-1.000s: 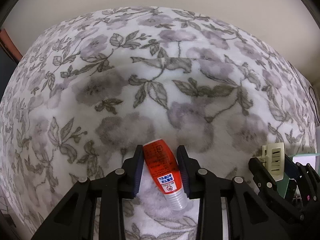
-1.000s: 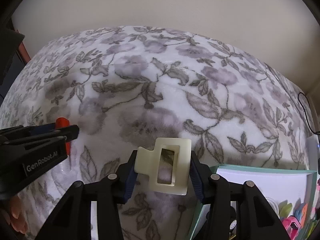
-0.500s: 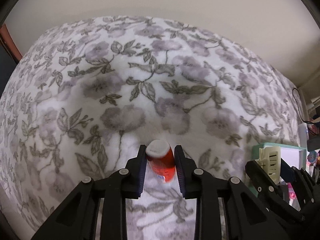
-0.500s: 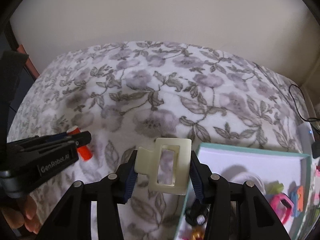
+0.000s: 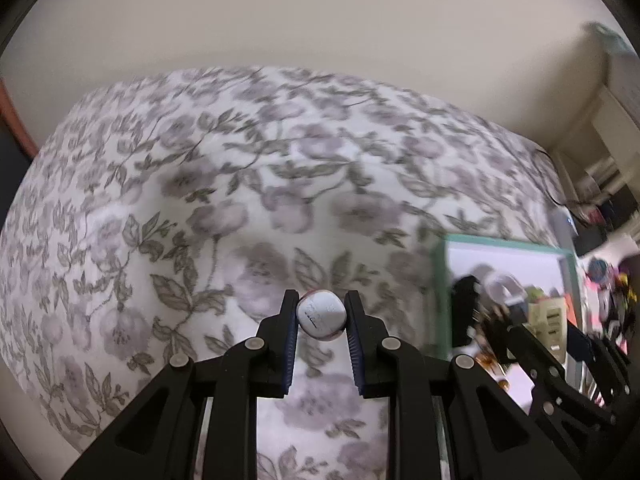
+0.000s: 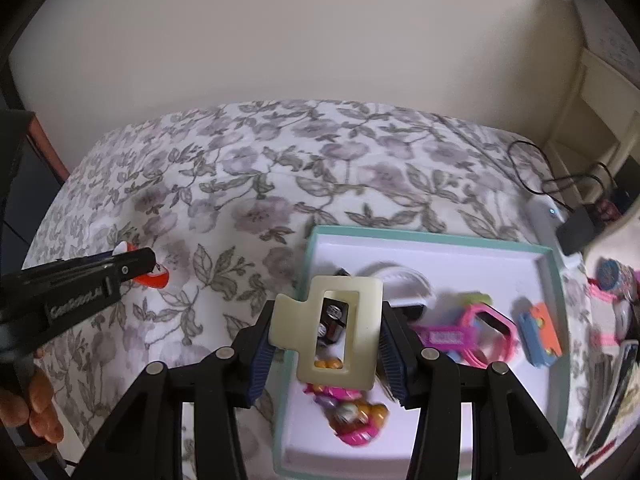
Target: Organize rigid objects
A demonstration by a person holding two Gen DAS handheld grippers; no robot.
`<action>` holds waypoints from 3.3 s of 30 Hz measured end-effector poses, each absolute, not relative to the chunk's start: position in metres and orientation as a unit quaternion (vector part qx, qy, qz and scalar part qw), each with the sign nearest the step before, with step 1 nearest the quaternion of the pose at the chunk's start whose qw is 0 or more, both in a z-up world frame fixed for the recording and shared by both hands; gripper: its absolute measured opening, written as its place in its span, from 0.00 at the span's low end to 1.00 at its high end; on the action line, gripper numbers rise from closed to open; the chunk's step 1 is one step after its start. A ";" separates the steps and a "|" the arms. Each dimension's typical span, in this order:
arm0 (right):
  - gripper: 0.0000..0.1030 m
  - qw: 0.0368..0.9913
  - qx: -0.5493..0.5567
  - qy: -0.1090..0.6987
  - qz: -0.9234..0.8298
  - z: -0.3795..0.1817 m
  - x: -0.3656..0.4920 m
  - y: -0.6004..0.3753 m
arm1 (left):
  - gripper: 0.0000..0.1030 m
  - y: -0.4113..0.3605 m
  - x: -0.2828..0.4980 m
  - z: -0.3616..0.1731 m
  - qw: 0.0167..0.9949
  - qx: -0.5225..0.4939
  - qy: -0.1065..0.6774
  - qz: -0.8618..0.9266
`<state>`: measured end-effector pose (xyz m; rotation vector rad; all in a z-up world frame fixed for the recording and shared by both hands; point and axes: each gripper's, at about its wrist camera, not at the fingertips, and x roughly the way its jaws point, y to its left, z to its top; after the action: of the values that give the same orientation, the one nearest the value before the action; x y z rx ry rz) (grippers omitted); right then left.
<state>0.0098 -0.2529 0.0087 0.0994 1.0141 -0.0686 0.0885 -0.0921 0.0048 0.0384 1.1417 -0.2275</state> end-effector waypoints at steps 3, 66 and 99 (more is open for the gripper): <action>0.49 0.872 0.058 0.485 -0.042 0.010 -0.003 -0.264 | 0.23 -0.108 0.073 0.017 0.840 0.029 0.527 -0.126; 0.85 0.801 0.116 0.572 -0.136 -0.065 -0.067 -0.341 | 0.72 -0.164 -0.009 -0.050 0.790 0.038 0.587 -0.173; 1.00 0.869 0.126 0.450 -0.162 0.024 -0.129 -0.302 | 0.95 -0.107 -0.065 0.015 0.871 0.048 0.472 -0.126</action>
<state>-0.1295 -0.3020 0.0239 0.2636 0.9419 -0.3391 -0.0654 -0.1074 0.0149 0.1001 0.9857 -0.2637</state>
